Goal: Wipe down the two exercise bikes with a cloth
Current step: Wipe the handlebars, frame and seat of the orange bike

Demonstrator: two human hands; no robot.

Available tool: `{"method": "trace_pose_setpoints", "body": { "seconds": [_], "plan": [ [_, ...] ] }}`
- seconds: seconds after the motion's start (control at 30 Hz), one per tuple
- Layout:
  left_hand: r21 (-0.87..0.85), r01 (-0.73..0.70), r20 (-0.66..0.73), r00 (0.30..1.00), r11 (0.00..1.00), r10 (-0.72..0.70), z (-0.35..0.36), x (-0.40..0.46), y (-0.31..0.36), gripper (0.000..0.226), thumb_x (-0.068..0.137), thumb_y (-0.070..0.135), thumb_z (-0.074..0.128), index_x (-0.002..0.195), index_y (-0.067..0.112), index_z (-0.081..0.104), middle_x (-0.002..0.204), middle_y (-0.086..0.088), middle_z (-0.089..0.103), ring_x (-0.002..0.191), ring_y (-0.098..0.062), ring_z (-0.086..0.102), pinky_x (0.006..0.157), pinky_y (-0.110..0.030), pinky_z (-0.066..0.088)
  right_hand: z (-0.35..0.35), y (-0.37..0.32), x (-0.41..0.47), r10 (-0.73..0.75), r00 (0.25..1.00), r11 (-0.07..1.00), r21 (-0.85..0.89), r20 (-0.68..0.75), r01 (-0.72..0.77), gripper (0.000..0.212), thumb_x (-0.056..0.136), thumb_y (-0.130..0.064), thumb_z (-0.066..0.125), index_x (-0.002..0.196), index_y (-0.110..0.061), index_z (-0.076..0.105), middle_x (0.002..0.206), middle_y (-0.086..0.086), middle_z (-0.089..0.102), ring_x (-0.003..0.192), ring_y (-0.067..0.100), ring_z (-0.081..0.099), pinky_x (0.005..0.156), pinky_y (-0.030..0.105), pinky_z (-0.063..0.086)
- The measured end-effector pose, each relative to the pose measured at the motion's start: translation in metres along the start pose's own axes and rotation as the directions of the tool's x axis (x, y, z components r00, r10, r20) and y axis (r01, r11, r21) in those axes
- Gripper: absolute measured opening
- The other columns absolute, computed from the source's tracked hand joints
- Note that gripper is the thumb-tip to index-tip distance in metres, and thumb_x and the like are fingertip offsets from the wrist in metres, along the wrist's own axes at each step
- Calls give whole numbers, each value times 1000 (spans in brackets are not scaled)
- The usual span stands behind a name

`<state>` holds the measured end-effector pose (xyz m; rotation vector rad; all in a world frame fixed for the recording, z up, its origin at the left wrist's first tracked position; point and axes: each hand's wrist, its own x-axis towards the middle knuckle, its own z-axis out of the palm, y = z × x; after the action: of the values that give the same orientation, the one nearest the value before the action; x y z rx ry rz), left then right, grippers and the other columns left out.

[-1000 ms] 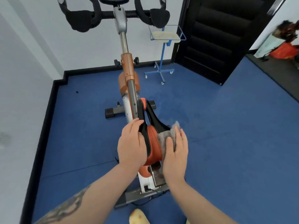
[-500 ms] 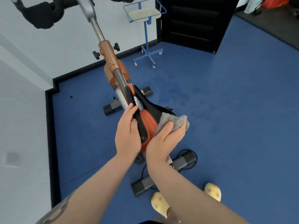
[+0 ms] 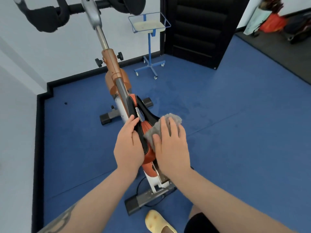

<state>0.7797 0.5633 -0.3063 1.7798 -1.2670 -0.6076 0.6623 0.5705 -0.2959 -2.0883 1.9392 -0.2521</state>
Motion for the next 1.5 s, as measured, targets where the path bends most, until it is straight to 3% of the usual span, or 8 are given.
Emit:
{"method": "trace_pose_setpoints", "body": {
  "seconds": [0.17, 0.47, 0.73, 0.87, 1.07, 1.23, 1.37, 1.5],
  "plan": [
    [44, -15, -28, 999, 999, 16, 2, 0, 4, 43, 100, 7, 37, 129, 28, 60, 140, 23, 47, 130, 1, 40, 88, 1, 25, -17, 9, 35, -107, 984, 994, 10, 141, 106, 56, 103, -41, 16, 155, -22, 7, 162, -3, 11, 146, 23, 17, 115, 42, 25],
    [103, 38, -144, 989, 994, -23, 3, 0, 2, 35, 98, 10, 38, 124, 20, 59, 124, 6, 62, 111, -14, 55, 91, -35, 45, -17, 8, 43, -288, 944, 951, -66, 159, 301, 55, 101, -44, 8, 155, -32, 11, 162, -8, 9, 147, 20, 16, 118, 38, 20],
    [-82, 322, -186, 925, 943, -332, 1, -3, 7, 31, 102, 18, 36, 103, 32, 63, 99, 15, 67, 93, -5, 60, 77, -28, 47, -25, 18, 24, -517, 839, 838, -100, 171, 536, 51, 102, -41, 16, 151, -34, 27, 156, -5, 31, 147, 27, 19, 117, 46, 23],
    [23, 416, -232, 887, 909, -400, 4, -3, 17, 31, 103, 22, 33, 108, 26, 64, 100, 11, 65, 91, -11, 59, 81, -36, 48, -27, 8, 74, -521, 794, 827, -42, 314, 560, 52, 104, -40, 16, 155, -30, 9, 163, -5, 3, 150, 22, -1, 119, 43, 15],
    [-292, 489, -499, 655, 822, -567, 32, -20, 29, 31, 104, 18, 33, 112, 20, 63, 110, 7, 64, 103, -13, 57, 84, -27, 40, -36, 46, 22, -674, 708, 724, 1, 208, 689, 53, 98, -39, 26, 148, -26, 39, 153, -1, 38, 143, 30, 31, 112, 49, 34],
    [-617, 467, -576, 280, 633, -768, 47, -9, 36, 25, 102, 21, 38, 111, 19, 62, 104, 9, 59, 94, -11, 52, 79, -26, 37, -22, 24, 83, -645, 711, 748, 41, 280, 662, 54, 105, -39, 15, 156, -24, 6, 163, -4, 0, 150, 19, -3, 121, 39, 12],
    [-562, 488, -655, 230, 668, -719, 50, -9, 38, 28, 98, 21, 37, 98, 26, 64, 95, 16, 65, 81, 2, 54, 61, -20, 34, -22, 30, 62, -594, 768, 797, 50, 240, 602, 60, 99, -45, 13, 154, -22, 20, 162, 4, 14, 145, 31, 22, 109, 45, 38],
    [-554, 492, -676, 205, 672, -708, 48, -6, 41, 27, 97, 21, 37, 93, 27, 64, 89, 16, 66, 77, 4, 53, 58, -21, 35, -14, 23, 102, -686, 652, 709, 96, 322, 698, 58, 102, -40, 17, 155, -19, 10, 163, 4, 0, 149, 28, 3, 118, 50, 17]
  ]
}}
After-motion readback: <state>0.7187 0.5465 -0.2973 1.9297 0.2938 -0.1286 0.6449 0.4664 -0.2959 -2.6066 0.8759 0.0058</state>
